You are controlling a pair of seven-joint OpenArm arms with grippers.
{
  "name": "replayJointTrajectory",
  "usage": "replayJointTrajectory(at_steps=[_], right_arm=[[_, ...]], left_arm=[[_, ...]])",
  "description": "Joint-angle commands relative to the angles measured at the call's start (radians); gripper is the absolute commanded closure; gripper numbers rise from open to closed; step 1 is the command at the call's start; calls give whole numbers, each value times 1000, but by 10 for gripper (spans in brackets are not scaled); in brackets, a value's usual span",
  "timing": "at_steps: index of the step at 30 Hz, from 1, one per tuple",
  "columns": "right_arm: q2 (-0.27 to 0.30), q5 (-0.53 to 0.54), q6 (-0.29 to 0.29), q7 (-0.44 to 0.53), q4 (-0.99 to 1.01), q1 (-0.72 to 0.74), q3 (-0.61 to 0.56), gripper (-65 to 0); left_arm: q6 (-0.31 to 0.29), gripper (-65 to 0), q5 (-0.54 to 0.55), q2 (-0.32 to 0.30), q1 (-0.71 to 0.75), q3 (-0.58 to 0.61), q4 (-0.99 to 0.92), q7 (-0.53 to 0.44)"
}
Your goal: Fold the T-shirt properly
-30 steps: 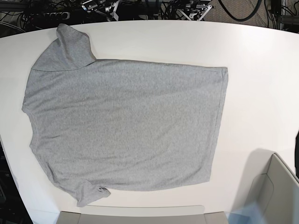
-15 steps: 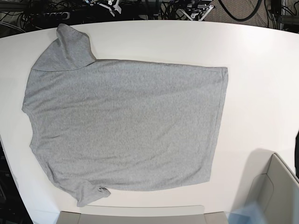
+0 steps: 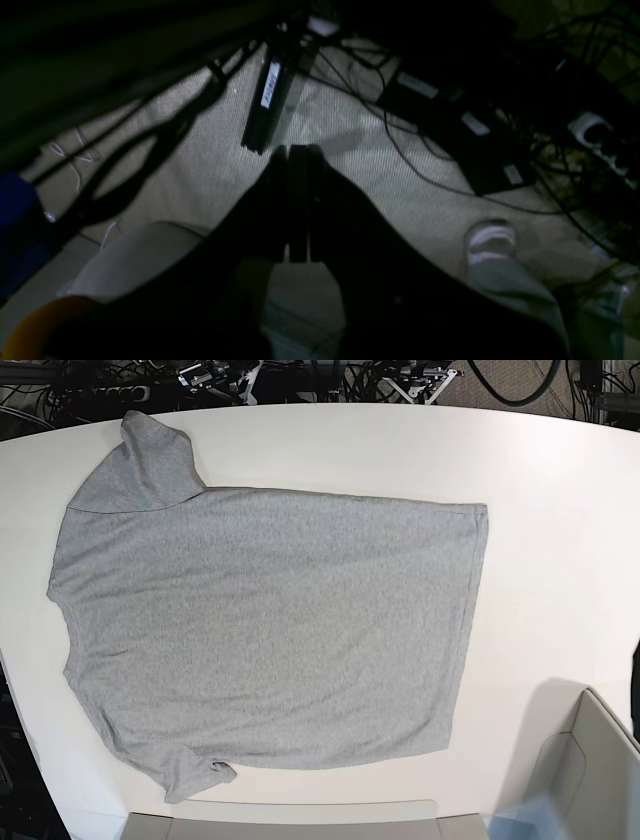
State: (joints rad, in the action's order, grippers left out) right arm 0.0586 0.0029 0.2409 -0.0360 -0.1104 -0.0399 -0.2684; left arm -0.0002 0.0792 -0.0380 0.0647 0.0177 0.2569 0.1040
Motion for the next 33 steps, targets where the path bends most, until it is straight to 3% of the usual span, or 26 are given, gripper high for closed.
replayJointTrajectory(at_steps=[1,13,18,26,29,33], right_arm=[[2,3,15,8,-2,1,1,0],[1,3,15,14,-12,-16,4,0],[-3,3,15,14,-12,-25,4,0],[1,3,15,14,-12,-36,4,0],[-3,3,15,9,-12,-35,4,0],[-4,3,15,9,-12,-36,-2,0]], left_arm=[[1,0,3,-7,2,-2,3,-5],[2,0,3,-41,-1,-3,5,-11],[2,0,3,-40,5,-3,6,-168],[-1,0,-2,-46,17,-2,6,-175],[-2,0,-3,-46,17,9,3,-122],[-2,0,-5,-46,-12,20,3,59]])
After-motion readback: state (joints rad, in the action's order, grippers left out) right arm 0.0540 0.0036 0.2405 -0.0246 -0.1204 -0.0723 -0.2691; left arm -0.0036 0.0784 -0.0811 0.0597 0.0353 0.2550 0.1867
